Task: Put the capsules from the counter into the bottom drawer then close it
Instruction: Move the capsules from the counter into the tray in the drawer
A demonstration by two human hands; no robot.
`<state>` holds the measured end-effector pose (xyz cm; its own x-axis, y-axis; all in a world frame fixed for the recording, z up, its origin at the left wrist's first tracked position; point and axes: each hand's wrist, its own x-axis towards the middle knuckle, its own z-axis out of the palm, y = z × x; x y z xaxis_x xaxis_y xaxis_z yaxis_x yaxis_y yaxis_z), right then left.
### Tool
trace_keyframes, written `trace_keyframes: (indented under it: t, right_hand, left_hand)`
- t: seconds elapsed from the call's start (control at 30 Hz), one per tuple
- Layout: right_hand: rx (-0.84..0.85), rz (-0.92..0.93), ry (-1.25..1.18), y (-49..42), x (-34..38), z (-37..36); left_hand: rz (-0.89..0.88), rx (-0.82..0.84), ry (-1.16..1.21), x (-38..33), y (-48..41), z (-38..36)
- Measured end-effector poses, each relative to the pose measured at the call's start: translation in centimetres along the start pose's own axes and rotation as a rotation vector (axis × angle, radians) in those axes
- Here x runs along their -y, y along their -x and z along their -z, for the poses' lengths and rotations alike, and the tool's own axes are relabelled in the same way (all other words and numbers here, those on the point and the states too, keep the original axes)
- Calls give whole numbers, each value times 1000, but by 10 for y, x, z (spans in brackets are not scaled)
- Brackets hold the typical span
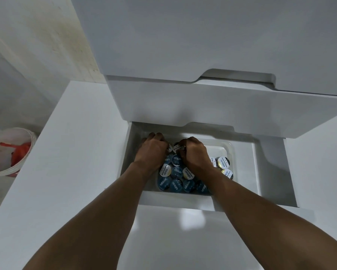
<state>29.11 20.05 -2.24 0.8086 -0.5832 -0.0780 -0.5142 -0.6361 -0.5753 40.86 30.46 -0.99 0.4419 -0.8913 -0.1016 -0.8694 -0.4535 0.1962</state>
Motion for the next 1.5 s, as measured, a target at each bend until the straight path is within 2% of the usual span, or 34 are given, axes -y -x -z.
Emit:
trace_keyframes:
  t: [0.13,0.33,0.5,0.9,1.17,1.5]
  right_hand:
    - [-7,-7,-4,5,1,8]
    - [-54,-41,83,16,7,35]
    - [-175,-51,169,55,18,73]
    - [-533,-85,386,192,64,182]
    - [-655,-162,372,275,64,219]
    - [-731,-233,377,329,-5,273]
  left_hand:
    - [12,-12,3,-2,3,6]
    - [70,-127,95,-17,19,22]
    - [35,-170,76,-49,43,52]
    - [-344,-556,-139,-121,127,171]
    - [-482,-608,-166,-181,164,195]
    - [-620,-625,-92,-289,151,185]
